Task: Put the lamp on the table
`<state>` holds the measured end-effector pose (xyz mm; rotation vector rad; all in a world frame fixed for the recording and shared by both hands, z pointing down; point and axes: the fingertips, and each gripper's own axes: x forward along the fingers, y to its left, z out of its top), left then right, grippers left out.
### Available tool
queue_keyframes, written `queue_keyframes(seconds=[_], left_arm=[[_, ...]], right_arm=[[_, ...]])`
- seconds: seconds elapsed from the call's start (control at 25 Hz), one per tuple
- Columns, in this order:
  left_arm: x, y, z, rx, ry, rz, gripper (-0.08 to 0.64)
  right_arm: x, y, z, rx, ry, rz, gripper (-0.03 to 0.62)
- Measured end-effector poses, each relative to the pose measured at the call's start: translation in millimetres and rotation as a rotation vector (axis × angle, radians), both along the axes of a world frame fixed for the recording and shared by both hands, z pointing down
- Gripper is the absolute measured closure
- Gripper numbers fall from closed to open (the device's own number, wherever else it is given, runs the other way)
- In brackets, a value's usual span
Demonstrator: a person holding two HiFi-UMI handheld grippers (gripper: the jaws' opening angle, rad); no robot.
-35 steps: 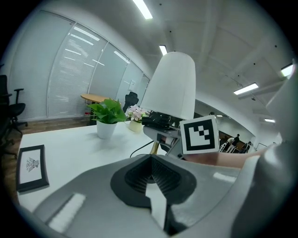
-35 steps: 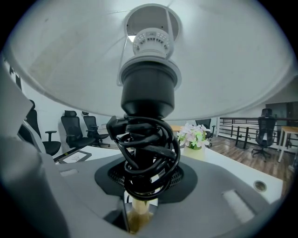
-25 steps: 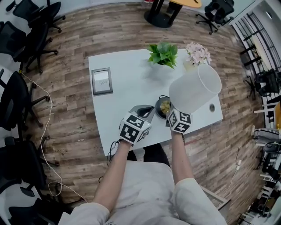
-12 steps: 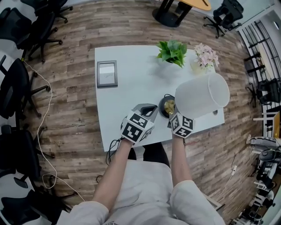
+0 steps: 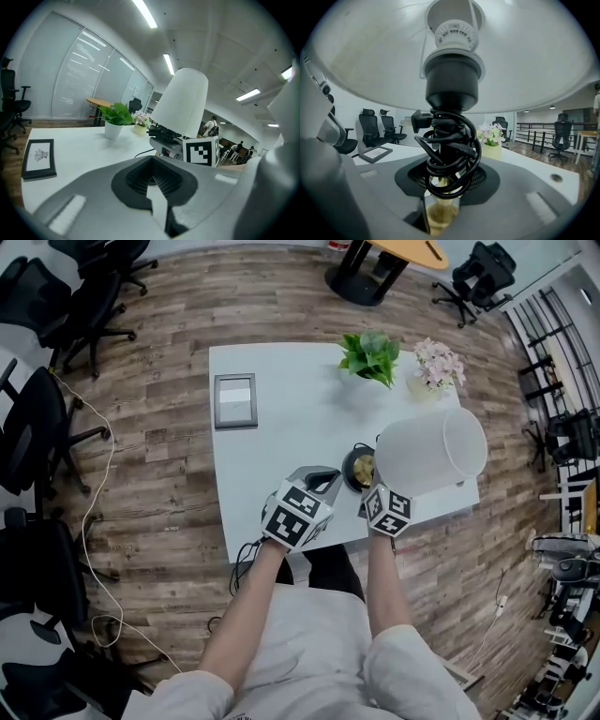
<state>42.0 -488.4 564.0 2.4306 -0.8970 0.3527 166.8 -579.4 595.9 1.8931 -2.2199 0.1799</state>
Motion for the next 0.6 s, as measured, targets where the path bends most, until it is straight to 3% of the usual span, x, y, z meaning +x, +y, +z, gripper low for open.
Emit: queue_keyframes(seconds=[0.28,0.6], left_arm=[[-1,20,5,0.009,-0.028,0.056,0.558],[20,27,13,-0.010,-0.055,0.069,0.558]], right_arm=[[1,20,18,-0.053,0.002,0.014,0.388],[10,72,35,-0.117,-0.044,0.030,0.396]])
